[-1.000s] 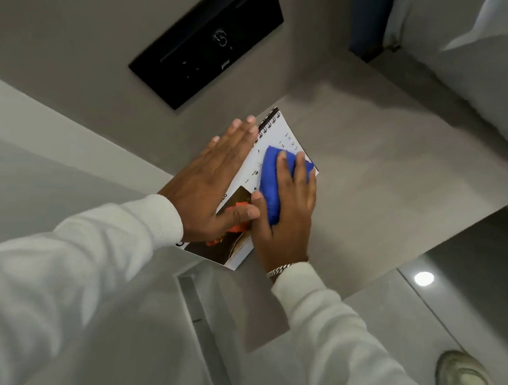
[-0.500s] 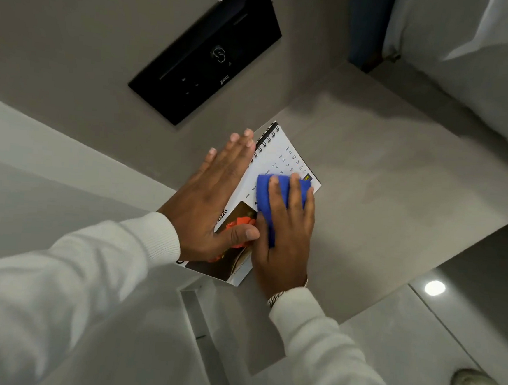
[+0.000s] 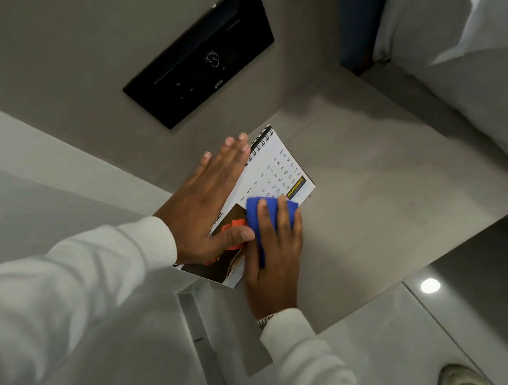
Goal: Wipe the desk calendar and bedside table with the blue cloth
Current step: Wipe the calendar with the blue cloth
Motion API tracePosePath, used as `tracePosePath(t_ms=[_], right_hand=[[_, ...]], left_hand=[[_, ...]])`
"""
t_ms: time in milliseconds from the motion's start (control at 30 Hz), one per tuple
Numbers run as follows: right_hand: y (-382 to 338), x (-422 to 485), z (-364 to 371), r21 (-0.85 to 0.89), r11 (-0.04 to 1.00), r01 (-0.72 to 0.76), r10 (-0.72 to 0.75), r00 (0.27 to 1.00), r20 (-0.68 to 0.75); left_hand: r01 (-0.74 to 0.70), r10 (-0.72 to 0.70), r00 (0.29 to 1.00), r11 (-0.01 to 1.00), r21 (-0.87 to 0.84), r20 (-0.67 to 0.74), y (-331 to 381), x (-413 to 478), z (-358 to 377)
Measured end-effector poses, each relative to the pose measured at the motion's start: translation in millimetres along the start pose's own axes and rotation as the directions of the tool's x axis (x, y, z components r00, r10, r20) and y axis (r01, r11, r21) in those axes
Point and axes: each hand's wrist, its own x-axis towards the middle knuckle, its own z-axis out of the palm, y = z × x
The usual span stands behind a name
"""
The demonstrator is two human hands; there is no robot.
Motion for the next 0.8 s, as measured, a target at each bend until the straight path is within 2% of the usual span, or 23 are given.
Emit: tracePosePath(t_ms=[167,233,333,400,500,600,733,800], right_hand=[[-13,34,-7,0.014,0.996,0.09,-0.089,0.996,-0.028],[-15,55,-9,-0.001,0.999,0.051,-0.051,0.996,-0.077],[-9,56,-10,0.001,0.996,-0.086,0.086,0.993,-0.084],[-5,35,-9,0.035,0.988,-0.149,0.151,0.987,-0.052],[-5,-7,-7,0.073,0.993,-0.089,0.089,0.996,0.013],[-3,-28,-17,0.138,0.985,-0.101,0.083,0.987,0.134],[-8,-33,-53,0.269,0.939,-0.212,0.166,0.969,0.182],[-9,-27,-79,0.238,0.935,-0.263,0.213,0.953,0.213]], left_hand=[[-0.004,0.004,1.0,1.0,-0.022,-0.006,0,0,0],[-0.012,0.012,1.0,1.0,-0.024,-0.017,-1,0,2],[-0.003,0.003,1.0,1.0,-0.015,-0.019,-2,0,3],[-0.004,0.004,1.0,1.0,-0.001,-0.024,-4,0,4],[-0.03,0.03,0.999,1.0,0.005,-0.038,-8,-1,5],[-0.058,0.058,0.997,0.998,0.005,-0.058,-10,0,7],[-0.051,0.053,0.998,0.998,0.045,-0.042,-9,-2,5],[-0.042,0.044,0.999,0.994,0.099,-0.014,-8,-2,2]])
